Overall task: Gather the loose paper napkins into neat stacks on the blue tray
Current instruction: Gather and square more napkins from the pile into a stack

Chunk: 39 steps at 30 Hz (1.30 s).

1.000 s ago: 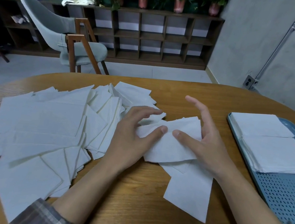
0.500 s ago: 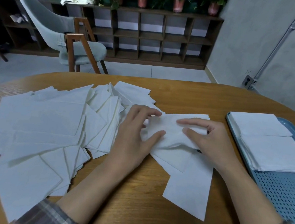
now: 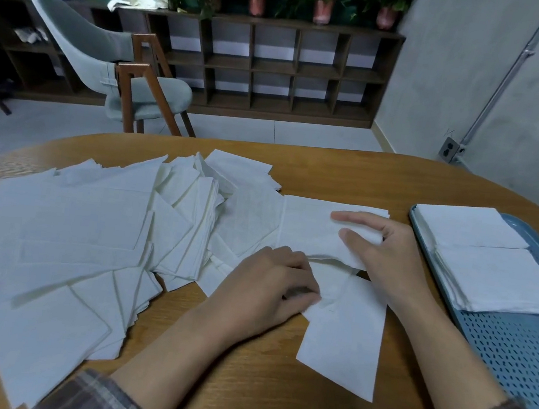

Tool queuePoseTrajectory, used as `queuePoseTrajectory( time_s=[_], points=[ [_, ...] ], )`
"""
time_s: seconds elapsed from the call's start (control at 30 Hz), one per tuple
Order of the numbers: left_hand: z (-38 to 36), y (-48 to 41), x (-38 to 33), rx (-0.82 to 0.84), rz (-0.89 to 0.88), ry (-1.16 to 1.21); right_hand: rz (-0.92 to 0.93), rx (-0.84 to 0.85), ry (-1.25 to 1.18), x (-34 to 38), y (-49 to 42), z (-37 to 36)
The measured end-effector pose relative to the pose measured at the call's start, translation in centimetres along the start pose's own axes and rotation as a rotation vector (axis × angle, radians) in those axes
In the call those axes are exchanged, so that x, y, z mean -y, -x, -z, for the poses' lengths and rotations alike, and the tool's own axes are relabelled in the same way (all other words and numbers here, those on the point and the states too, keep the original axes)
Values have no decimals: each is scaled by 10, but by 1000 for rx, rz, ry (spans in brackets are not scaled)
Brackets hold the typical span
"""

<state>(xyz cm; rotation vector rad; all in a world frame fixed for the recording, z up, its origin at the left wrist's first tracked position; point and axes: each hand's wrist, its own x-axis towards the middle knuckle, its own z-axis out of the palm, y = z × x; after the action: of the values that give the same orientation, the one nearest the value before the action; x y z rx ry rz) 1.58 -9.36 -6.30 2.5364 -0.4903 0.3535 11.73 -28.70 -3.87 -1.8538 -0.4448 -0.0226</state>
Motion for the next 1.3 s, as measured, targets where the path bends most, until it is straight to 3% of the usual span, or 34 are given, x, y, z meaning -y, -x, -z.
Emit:
queuePoseTrajectory(
  time_s=[0.4,0.63,0.9,1.0,1.3],
  points=[
    [-10,-2,-10,-31,-24,-15,-2,7,8,1,0,-2],
    [4,0,-10,-126,115,277,-34,36,-46,4,0,0],
    [21,3,-12,-198,246,415,-35,6,-72,6,0,1],
    [29,2,-14,-224,260,566,-45,-4,-118,5,0,2],
    [44,-1,-8,-412,347,710,-168,15,-352,3,-4,2]
  ],
)
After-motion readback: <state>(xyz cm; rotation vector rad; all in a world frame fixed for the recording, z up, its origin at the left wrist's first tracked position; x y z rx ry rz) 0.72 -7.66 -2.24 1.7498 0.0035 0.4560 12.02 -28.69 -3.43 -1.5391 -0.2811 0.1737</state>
